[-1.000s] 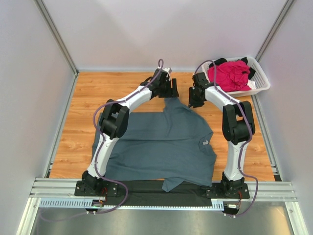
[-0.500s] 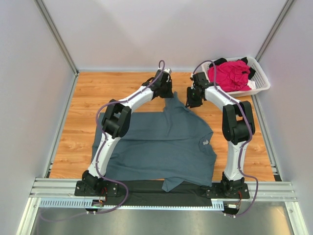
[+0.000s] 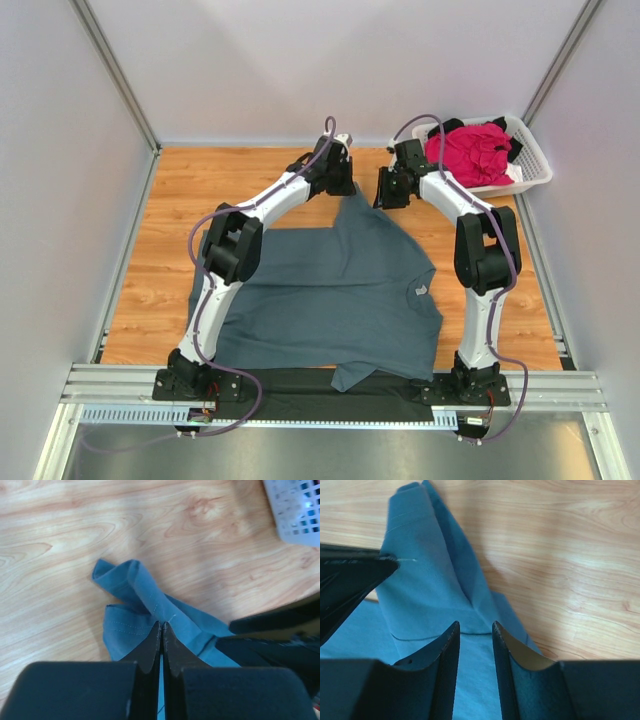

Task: Fold and stack the t-shirts
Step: Flatten the tshirt out, then fold the tshirt

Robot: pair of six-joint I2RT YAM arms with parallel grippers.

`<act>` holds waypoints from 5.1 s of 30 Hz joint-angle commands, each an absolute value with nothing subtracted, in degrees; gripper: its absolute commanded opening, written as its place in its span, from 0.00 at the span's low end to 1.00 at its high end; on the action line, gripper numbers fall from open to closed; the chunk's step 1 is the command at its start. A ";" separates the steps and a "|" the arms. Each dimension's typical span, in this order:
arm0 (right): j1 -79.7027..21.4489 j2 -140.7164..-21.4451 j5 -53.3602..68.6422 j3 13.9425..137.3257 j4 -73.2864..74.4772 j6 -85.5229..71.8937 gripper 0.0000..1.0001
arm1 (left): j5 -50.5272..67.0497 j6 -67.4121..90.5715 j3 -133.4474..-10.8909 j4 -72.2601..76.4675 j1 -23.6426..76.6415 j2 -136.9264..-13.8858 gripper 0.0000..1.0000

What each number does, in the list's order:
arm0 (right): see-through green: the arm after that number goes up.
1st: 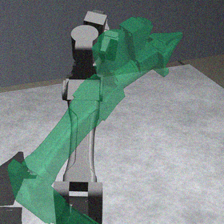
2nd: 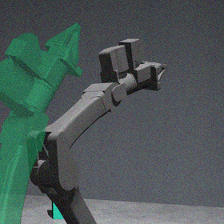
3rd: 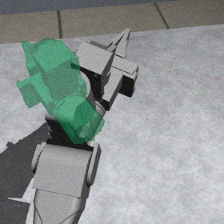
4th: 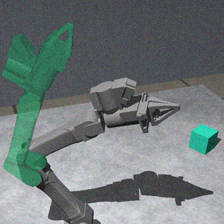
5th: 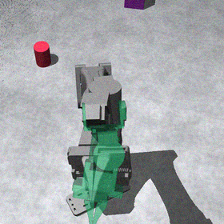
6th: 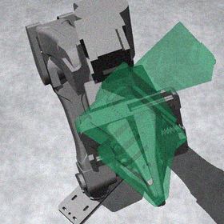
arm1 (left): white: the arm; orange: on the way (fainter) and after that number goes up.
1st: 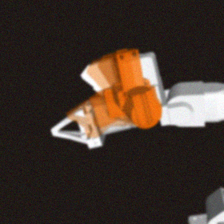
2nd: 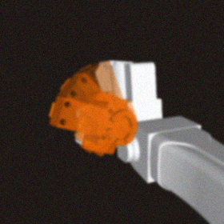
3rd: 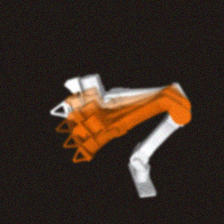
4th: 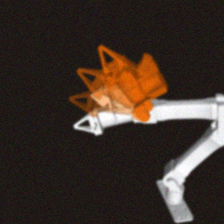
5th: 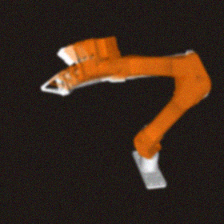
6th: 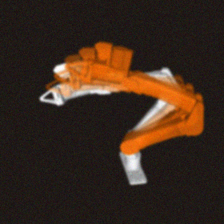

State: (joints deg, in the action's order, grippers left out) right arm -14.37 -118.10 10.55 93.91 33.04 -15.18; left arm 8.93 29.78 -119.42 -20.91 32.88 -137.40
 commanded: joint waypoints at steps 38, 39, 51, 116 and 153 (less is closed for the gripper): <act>-11.86 -126.74 -5.98 96.94 41.65 -22.68 0.08 | -0.54 36.83 -121.20 -34.54 29.27 -135.88 0.22; -11.78 -126.30 -5.37 97.03 42.27 -22.24 0.11 | 1.21 36.13 -120.94 -34.11 28.83 -135.53 0.36; -11.87 -125.32 2.29 115.71 37.35 -17.66 0.46 | -8.94 31.55 -104.08 -37.44 26.90 -115.50 0.87; -13.01 -144.68 -4.92 131.06 33.58 -17.32 0.00 | -11.17 38.67 -77.16 -45.26 -4.92 -100.54 0.82; -12.83 -143.09 -3.43 131.40 31.64 -16.79 0.00 | -10.55 33.75 -89.91 -38.06 -4.92 -119.36 0.33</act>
State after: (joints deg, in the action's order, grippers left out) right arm -12.71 -144.92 -2.94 131.07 33.54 -17.47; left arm -11.00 34.30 -88.60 -39.46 -4.71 -118.65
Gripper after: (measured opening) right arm 0.005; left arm 0.342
